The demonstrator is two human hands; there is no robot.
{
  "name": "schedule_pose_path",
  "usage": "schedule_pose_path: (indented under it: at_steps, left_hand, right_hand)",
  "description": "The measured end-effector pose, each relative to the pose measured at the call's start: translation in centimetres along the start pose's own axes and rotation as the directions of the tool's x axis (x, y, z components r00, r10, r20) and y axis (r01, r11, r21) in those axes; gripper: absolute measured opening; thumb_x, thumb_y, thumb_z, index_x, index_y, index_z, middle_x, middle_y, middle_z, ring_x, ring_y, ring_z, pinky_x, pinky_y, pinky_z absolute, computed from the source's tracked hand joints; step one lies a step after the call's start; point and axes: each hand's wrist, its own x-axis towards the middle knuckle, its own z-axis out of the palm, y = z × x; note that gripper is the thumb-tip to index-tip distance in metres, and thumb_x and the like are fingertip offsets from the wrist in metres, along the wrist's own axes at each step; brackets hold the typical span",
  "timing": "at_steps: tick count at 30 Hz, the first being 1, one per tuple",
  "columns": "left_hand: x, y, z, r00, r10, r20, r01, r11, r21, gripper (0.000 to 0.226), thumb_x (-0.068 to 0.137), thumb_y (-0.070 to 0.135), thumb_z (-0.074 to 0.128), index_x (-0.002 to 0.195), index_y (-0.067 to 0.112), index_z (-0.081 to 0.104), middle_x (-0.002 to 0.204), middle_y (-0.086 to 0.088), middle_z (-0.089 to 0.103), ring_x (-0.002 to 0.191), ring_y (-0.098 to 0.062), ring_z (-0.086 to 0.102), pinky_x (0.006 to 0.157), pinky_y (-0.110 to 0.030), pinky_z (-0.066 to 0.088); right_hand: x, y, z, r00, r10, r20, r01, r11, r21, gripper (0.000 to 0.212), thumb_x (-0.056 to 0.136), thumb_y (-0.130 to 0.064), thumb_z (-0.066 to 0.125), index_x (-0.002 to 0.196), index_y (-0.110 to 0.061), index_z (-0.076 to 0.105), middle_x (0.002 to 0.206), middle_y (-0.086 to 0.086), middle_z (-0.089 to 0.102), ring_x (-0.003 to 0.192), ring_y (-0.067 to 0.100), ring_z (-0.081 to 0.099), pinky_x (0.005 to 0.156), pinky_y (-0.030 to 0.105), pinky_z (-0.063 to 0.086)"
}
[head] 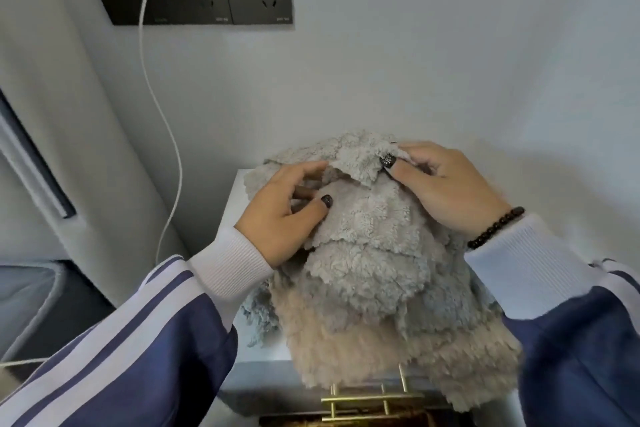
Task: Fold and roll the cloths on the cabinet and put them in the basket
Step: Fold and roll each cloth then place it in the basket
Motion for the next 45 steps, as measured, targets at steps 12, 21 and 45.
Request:
schedule_pose_path:
  at_steps: [12,21,45]
  left_hand:
    - [-12.5,3.7,6.4,0.987,0.019,0.157,-0.101,0.840,0.533,0.107,0.064,0.074,0.034,0.142,0.036,-0.031,0.154,0.005,-0.028,0.145,-0.021,-0.018,0.119,-0.049,0.007]
    - [-11.8,1.1,8.5,0.955,-0.160,0.248,-0.113,0.579,0.807,0.083,0.091,0.055,0.043,0.149,0.036,-0.013,0.158,0.000,-0.020,0.147,-0.030,-0.006,0.114,-0.057,0.018]
    - [-11.3,0.5,3.1,0.896,-0.221,0.384,-0.268,0.421,0.867,0.082,0.095,0.001,0.045,0.151,0.038,-0.003,0.159,0.001,-0.017,0.147,-0.026,0.004,0.108,-0.049,0.035]
  right_hand:
    - [-5.4,-6.3,-4.2,0.971,0.018,-0.238,0.021,0.987,0.160,0.048,0.095,-0.026,0.053,0.054,-0.017,0.030,0.039,-0.012,0.024,0.037,0.006,0.025,0.045,0.021,0.023]
    - [-9.8,-8.5,-6.5,0.994,0.022,-0.103,-0.020,1.000,0.021,0.041,0.097,-0.025,0.051,0.061,-0.006,0.042,0.034,-0.012,0.022,0.030,0.007,0.026,0.041,0.016,0.026]
    - [-13.3,-12.7,-5.0,0.951,0.054,-0.305,-0.084,0.993,-0.086,0.046,0.090,-0.019,0.051,0.053,-0.018,0.023,0.049,-0.001,0.021,0.047,0.014,0.021,0.054,0.027,0.023]
